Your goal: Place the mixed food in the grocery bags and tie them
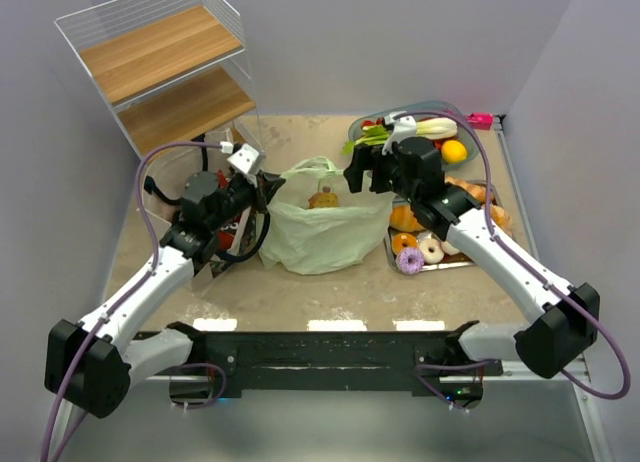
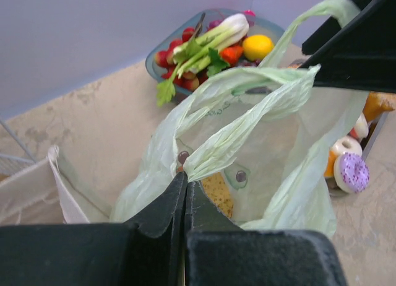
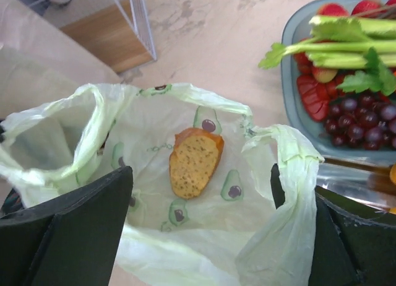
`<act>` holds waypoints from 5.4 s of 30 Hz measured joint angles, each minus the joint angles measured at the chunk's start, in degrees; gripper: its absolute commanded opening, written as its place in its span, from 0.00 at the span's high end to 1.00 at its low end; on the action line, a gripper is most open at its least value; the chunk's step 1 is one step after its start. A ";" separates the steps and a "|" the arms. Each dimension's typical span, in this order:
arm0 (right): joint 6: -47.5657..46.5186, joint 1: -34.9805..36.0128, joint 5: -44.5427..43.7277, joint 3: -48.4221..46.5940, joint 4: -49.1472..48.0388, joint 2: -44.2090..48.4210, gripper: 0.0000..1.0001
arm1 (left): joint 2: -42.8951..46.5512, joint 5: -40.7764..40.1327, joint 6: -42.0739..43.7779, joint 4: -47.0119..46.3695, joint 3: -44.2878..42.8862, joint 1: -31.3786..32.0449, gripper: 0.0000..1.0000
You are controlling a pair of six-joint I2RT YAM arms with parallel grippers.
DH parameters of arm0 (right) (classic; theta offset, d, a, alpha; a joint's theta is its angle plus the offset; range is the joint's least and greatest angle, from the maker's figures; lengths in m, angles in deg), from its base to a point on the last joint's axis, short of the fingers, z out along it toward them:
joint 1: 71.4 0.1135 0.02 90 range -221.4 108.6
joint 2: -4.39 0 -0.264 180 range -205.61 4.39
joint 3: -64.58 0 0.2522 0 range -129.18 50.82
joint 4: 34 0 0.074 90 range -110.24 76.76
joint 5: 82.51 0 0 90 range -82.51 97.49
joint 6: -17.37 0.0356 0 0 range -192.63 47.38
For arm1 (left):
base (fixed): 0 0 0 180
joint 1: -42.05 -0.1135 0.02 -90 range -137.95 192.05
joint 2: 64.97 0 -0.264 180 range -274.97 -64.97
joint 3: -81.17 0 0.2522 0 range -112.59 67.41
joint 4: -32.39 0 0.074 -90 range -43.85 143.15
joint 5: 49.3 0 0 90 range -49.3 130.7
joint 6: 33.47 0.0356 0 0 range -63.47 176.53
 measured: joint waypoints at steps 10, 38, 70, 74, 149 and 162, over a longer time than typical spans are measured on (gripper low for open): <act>9.64 -2.36 -2.91 -2.91 21.44 11.23 0.01 | 6.95 -2.73 0.44 -0.81 5.77 0.00 1.00; 20.22 -11.23 -5.62 21.03 24.61 -7.74 0.24 | 10.08 -5.03 2.95 -0.44 6.01 1.55 1.00; 23.50 10.86 12.09 0.42 -0.44 -9.20 0.61 | 10.08 -5.97 2.91 -0.37 6.01 2.03 1.00; 23.67 10.86 10.97 -2.14 -4.92 -10.56 0.61 | 10.08 -5.92 2.89 -0.37 6.01 2.03 1.00; 12.59 -8.68 -11.98 14.78 15.78 -14.64 0.42 | 10.08 -10.05 2.91 0.28 6.01 2.38 1.00; 11.54 -6.23 -9.49 10.08 21.42 -5.64 0.68 | 10.08 -9.99 2.93 0.26 6.01 2.43 1.00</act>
